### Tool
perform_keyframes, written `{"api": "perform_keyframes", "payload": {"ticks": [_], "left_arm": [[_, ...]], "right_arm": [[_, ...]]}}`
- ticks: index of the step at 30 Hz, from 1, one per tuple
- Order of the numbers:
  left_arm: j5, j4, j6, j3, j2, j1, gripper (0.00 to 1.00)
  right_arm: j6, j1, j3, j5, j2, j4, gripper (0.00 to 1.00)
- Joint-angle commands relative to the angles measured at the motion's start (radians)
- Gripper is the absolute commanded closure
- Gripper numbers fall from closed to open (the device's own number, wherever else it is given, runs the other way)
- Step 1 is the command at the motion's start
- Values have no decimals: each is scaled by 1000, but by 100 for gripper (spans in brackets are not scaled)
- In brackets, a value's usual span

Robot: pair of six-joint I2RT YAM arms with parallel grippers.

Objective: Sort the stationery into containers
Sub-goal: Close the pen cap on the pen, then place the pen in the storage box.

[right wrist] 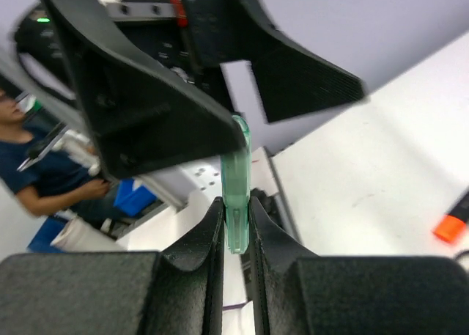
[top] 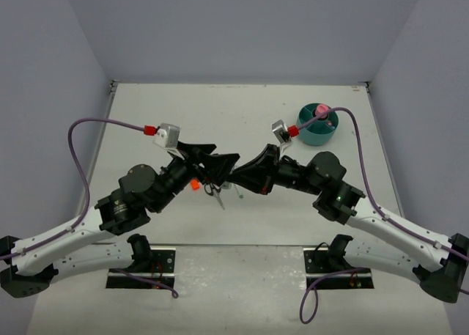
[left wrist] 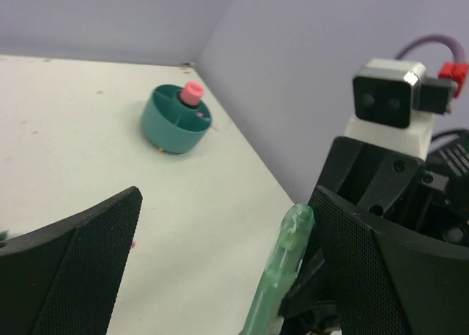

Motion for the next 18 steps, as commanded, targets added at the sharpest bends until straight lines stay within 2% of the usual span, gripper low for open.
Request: {"api": "perform_keyframes", "payload": {"ticks": [1, 2, 3, 4, 7, 8, 12, 15, 17, 18], "left_arm": [[-298, -229, -131, 83, -31, 3, 0], [-309, -249, -141, 78, -44, 3, 0], [-314, -260, -144, 70, -56, 3, 0], [-315, -272, -146, 60, -70, 3, 0], [-315, -349, -154, 30, -114, 3, 0], [-312, -356, -152, 28, -116, 3, 0], [-257, -448, -110, 31, -142, 3, 0], [-215, -490, -76, 38, -136, 3, 0], [-202, -512, -68, 34, -125, 3, 0], [-191, -517, -65, 32, -119, 3, 0]], "right_arm": [[-7, -108, -62, 205, -73, -72, 100], [-5, -180, -72, 226, -86, -88, 100], [-8, -185, -73, 252, -98, -115, 100], [-16, -247, -75, 288, -106, -145, 100], [-116, -350, -28, 574, -108, -338, 100], [-138, -375, -14, 596, -100, -366, 100], [-203, -530, 25, 927, -57, -430, 100], [-208, -664, 38, 944, -4, -438, 100], [-190, -768, 65, 892, 41, -440, 100], [-181, -771, 65, 890, 64, -442, 100]]}}
